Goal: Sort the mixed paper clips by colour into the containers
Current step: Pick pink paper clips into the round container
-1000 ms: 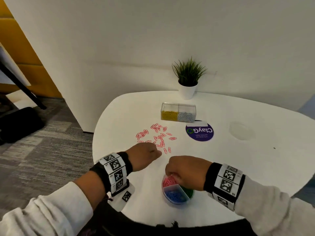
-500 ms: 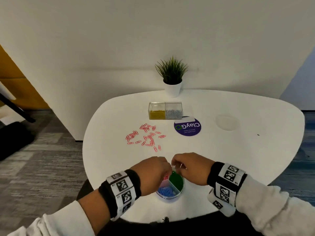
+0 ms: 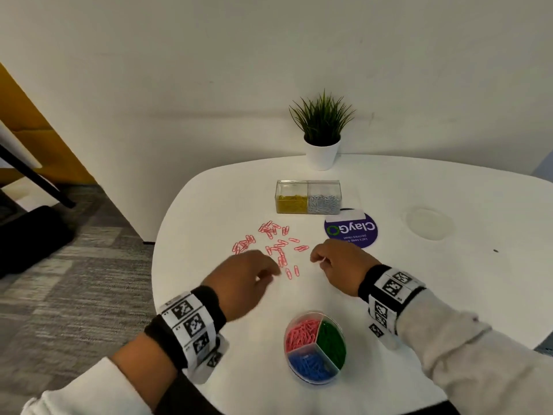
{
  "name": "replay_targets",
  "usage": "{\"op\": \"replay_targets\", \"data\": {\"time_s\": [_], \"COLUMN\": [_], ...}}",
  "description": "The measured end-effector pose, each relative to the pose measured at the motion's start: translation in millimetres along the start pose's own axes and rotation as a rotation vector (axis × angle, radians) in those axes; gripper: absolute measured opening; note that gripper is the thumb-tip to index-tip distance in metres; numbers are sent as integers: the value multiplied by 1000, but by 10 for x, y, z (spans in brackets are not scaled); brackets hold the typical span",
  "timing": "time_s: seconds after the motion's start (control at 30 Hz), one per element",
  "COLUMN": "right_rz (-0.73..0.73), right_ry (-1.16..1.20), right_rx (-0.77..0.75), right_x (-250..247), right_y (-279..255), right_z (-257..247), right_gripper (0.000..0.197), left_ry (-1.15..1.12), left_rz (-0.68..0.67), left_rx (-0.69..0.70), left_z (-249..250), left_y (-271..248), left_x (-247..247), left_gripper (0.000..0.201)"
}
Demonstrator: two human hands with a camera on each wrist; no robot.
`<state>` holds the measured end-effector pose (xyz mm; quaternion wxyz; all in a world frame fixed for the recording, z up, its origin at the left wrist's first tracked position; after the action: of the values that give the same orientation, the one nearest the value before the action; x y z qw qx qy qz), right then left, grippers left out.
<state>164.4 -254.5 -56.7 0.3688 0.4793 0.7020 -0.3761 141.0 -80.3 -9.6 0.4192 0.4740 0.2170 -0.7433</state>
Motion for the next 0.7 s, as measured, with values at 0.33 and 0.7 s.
{"op": "replay_targets", "data": {"time_s": [0.33, 0.7], "right_rz": [-53, -37], "right_ry": [-335, -343], "right_rx": [-53, 5], "right_x": [213, 189], "right_y": [682, 674], "right_z": [-133, -86], "right_gripper": [19, 32], "left_ry": [184, 334], "left_rz": [-99, -160], "left_rx": [-404, -322], "left_z": [-1319, -1174], "left_y": [236, 503], "left_x": [100, 245], "left_gripper": [63, 19]}}
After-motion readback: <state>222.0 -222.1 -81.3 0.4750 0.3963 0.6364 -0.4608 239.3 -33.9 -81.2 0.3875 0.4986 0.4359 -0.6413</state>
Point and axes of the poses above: each hand's wrist, its own y-axis towards the middle knuckle, its own x-axis out of the palm, z = x × y, the point moved 10 cm from there along y, towards the middle knuckle, and after that the axes turned 2 degrees about x, right-handed, at the moved point
